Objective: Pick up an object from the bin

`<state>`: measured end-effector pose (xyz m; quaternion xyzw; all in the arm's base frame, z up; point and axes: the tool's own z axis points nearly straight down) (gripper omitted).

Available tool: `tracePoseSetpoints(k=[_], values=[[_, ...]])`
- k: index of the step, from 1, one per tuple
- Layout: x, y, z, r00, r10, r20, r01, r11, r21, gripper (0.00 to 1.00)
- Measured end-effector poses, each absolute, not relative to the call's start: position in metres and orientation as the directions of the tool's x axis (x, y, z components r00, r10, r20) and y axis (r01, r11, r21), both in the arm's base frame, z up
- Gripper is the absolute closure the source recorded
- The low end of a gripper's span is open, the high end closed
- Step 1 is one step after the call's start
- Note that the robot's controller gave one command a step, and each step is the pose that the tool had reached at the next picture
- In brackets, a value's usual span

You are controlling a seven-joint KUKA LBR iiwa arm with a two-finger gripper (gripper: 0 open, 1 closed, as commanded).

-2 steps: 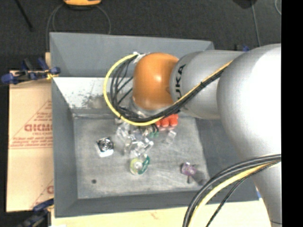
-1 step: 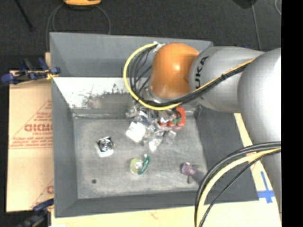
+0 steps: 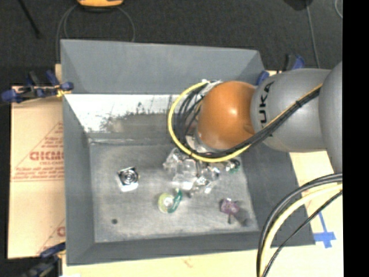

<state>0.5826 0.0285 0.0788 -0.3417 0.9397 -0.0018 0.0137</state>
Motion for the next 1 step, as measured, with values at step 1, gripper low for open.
tracePoseSetpoints(k=[1], values=[[0.5256, 0.0437, 0.0782, -0.536, -0.844, -0.019, -0.844, 0.536, -0.023, 0.0]])
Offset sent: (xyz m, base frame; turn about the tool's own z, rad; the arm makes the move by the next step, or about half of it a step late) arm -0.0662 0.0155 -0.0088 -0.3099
